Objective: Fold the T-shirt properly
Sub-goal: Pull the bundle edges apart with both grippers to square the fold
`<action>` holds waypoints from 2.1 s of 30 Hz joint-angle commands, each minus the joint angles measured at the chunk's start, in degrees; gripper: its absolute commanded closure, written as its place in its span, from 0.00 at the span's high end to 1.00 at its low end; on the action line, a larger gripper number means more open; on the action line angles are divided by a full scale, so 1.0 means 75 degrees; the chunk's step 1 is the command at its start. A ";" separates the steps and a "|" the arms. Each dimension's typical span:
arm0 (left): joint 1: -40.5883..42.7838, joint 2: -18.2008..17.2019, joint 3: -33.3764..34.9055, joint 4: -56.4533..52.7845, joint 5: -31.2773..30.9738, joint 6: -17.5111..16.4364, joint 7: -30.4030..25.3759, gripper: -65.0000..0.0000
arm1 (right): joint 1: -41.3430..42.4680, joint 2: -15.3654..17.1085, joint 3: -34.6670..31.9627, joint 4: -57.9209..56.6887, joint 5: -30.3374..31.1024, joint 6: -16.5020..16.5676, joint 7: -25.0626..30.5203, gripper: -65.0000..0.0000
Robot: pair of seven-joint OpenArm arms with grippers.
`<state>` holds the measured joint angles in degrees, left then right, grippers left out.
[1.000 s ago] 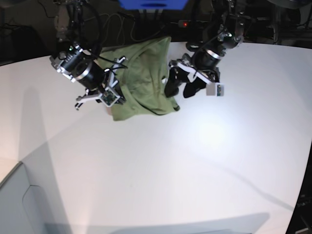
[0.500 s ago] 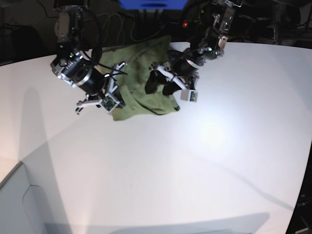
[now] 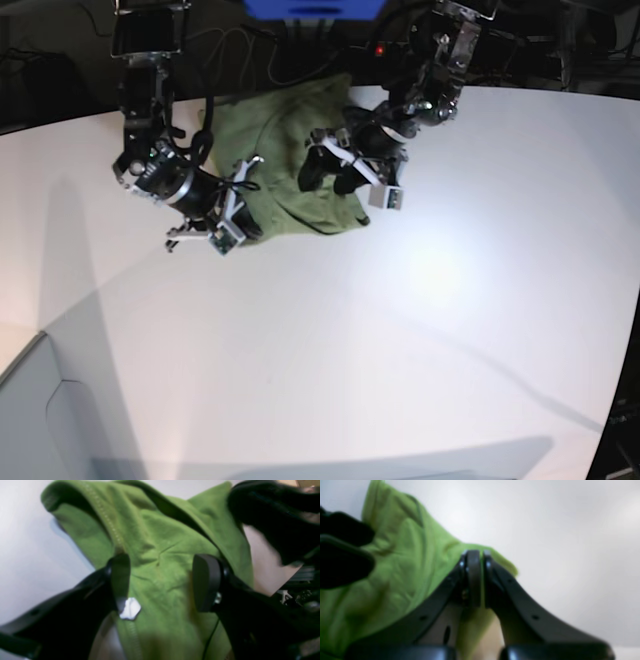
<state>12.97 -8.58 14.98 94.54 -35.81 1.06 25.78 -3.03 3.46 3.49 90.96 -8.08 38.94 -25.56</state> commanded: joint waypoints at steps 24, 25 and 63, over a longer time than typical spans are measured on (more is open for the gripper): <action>0.0023 -0.0011 0.0013 0.0868 -0.0154 -0.0077 -0.0032 0.59 | -0.0470 0.0458 0.1686 0.0713 0.0098 0.0142 0.1011 0.00; 0.0093 -0.0011 0.0013 0.1056 -0.0154 -0.0077 -0.0032 0.59 | -0.0575 0.0458 0.1686 0.0866 0.0098 0.0142 0.1011 0.00; 0.1019 0.0458 -0.0949 -0.0339 -0.0166 -0.0147 -0.0103 0.40 | -0.1654 0.0470 0.1686 0.1135 0.0086 0.0142 0.1011 0.00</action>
<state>20.16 -5.37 7.73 91.85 -37.60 -0.89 23.94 -15.59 6.61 15.90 98.45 -8.40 39.13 -19.44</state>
